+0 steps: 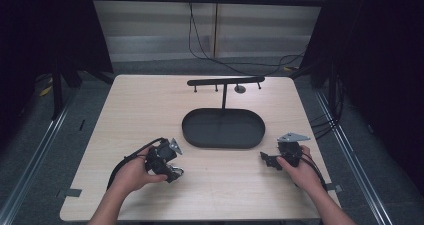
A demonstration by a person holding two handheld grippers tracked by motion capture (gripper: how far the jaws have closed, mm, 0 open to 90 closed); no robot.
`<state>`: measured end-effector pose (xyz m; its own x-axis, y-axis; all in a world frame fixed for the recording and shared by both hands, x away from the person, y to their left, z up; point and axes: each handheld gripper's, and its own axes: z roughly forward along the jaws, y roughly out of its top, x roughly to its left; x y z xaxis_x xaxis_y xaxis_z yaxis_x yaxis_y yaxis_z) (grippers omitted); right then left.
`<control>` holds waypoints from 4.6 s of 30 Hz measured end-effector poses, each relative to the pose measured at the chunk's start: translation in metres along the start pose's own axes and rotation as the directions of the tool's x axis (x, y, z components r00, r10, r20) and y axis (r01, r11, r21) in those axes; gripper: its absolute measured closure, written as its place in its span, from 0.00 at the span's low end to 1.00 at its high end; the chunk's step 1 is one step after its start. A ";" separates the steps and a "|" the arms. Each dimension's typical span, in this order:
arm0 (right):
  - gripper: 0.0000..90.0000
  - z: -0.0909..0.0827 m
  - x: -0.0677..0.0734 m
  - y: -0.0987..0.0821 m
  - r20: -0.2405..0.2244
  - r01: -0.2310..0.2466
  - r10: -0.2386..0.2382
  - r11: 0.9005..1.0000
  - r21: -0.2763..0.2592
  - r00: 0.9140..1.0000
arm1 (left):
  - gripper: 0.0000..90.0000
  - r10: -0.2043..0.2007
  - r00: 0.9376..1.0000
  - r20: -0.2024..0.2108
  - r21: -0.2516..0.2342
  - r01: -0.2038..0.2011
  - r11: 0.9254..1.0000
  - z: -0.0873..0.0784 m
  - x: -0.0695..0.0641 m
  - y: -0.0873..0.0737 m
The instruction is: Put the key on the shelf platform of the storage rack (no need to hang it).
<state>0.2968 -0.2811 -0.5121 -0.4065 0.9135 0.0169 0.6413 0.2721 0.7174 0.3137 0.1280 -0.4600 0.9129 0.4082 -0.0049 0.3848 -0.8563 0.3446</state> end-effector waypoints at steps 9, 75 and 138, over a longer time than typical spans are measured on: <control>0.17 0.000 0.000 0.000 0.000 0.000 0.000 1.000 0.000 1.000 | 0.43 0.023 1.000 0.019 0.066 -0.025 0.998 0.006 -0.001 0.009; 0.17 0.000 0.000 0.000 0.000 0.000 0.000 1.000 0.000 1.000 | 0.92 -0.207 0.978 0.041 0.200 0.195 0.960 -0.026 0.009 0.041; 0.17 0.000 0.000 0.000 0.000 -0.001 0.001 1.000 -0.001 1.000 | 0.92 -0.287 0.956 0.051 0.138 0.278 0.951 -0.042 0.032 0.115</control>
<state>0.2968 -0.2810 -0.5121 -0.4054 0.9140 0.0177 0.6414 0.2706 0.7179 0.3816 0.0557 -0.3805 0.7695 0.6203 -0.1520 0.6386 -0.7440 0.1967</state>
